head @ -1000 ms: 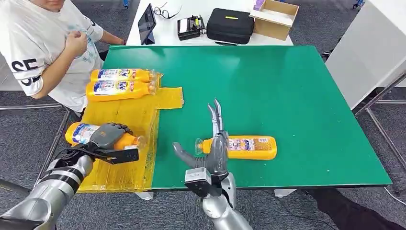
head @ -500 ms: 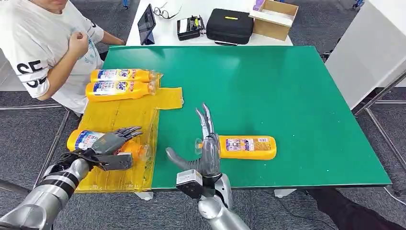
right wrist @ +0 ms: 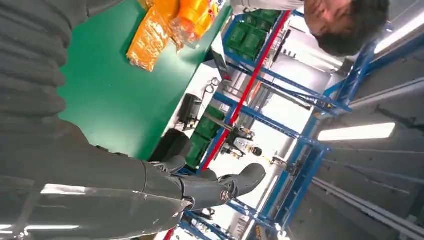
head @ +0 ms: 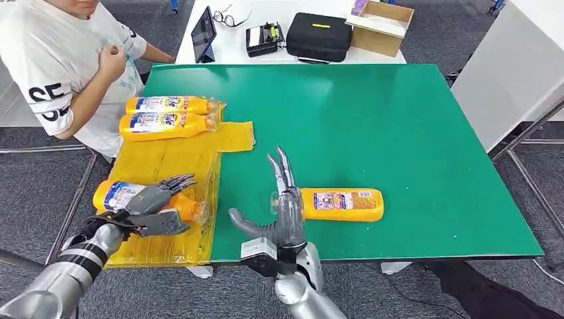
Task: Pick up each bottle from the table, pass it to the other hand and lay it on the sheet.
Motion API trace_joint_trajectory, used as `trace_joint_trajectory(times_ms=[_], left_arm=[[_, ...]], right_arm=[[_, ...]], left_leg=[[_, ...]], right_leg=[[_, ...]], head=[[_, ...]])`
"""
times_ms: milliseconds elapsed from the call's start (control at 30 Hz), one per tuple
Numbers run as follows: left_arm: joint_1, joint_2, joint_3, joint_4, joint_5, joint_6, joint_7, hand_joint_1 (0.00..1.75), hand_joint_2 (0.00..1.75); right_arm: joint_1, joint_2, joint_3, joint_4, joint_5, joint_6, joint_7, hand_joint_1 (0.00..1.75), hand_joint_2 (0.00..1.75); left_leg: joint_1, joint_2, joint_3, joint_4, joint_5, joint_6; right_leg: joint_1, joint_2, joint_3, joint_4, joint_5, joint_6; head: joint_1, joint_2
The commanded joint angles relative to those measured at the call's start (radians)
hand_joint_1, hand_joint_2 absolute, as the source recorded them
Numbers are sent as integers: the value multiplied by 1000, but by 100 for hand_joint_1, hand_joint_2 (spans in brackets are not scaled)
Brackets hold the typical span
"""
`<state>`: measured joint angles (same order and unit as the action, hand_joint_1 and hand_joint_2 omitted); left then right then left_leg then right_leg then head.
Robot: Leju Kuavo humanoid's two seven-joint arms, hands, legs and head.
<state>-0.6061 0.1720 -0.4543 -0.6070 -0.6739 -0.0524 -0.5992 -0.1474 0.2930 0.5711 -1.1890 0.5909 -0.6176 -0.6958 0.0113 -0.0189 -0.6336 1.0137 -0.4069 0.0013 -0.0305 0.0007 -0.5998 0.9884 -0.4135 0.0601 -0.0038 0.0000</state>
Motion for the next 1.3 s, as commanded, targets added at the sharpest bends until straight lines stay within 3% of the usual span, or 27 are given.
trace_joint_trajectory(times_ms=[33, 100, 300, 367, 533, 567, 700, 767, 833, 900, 1000, 1167, 1300], left_arm=[[49, -171, 298, -81, 146, 232, 86, 0, 0], [39, -207, 443, -129, 215, 327, 68, 0, 0], [38, -204, 460, -145, 212, 314, 71, 0, 0], [35, -237, 568, -156, 263, 412, 17, 0, 0], [7, -264, 679, -215, 313, 524, -85, 0, 0], [24, -270, 686, -250, 325, 526, -94, 0, 175], [118, -287, 651, -367, 305, 554, -78, 0, 175], [173, -297, 628, -410, 326, 483, -39, 0, 175], [238, -298, 591, -423, 311, 402, 7, 0, 175], [319, -309, 556, -414, 296, 342, 14, 0, 175], [380, -325, 521, -387, 231, 335, 3, 0, 175], [400, -329, 504, -395, 189, 312, 11, 0, 175], [396, -329, 505, -389, 188, 307, 13, 0, 175]], right_arm=[[0, 47, 19, 96, 4, -81, 35, 0, 175], [-9, 55, 37, 123, 14, -81, 48, 0, 175], [-6, 56, 35, 123, 17, -81, 46, 0, 175], [-19, 56, 55, 152, 8, -81, 54, 0, 175], [-61, 26, 111, 206, -23, -58, 92, 0, 175], [-70, -1, 106, 176, -43, -14, 126, 0, 175], [-82, -117, 32, 24, -59, 203, 282, 0, 175], [-95, -187, -4, -26, 50, 269, 369, 0, 175], [-85, -232, -41, -83, 268, 190, 457, 0, 175], [-69, -281, -64, -145, 337, 272, 529, 0, 175], [-62, -323, -70, -168, 416, 337, 594, 0, 175], [-73, -334, -14, -147, 416, 448, 641, 0, 175], [-85, -339, -10, -129, 414, 455, 645, 0, 175]], left_leg=[[1, 0, 3, 0, -2, 0], [1, -1, 2, 1, -2, 0], [1, -1, 0, 1, -1, 0], [2, 1, 0, 2, -2, 0], [2, 2, 0, 1, -2, 0], [1, 1, -1, 1, -1, 0], [1, 1, 0, 0, -1, 1], [1, 1, 3, 0, -2, 1], [0, -1, 1, -1, 0, 2], [0, 0, 5, -2, -2, 3], [-1, 1, 7, -1, -4, 3], [-2, 0, 1, 0, -3, 2], [-1, 1, 1, 1, -3, 2]], right_leg=[[2, -2, 5, -1, -2, -4], [2, -1, 4, -1, -1, -3], [2, -1, 2, -1, -1, -3], [3, 0, 2, 0, -1, -4], [3, 1, 1, 0, -1, -3], [2, 1, 0, 0, 0, -2], [1, -1, 1, -1, 0, -2], [2, -1, 5, -3, -1, -3], [0, -2, 2, -3, 0, -1], [0, -2, 7, -4, -1, -2], [0, 0, 9, -5, -2, -3], [-1, -1, 3, -3, -2, -2], [0, -1, 2, -2, -1, -3]], head=[[0, 0], [0, 0], [0, 0], [0, 0], [0, 0], [0, 0], [0, 0], [0, 0], [0, 0], [0, 0], [0, 0], [0, 0], [0, 0]])
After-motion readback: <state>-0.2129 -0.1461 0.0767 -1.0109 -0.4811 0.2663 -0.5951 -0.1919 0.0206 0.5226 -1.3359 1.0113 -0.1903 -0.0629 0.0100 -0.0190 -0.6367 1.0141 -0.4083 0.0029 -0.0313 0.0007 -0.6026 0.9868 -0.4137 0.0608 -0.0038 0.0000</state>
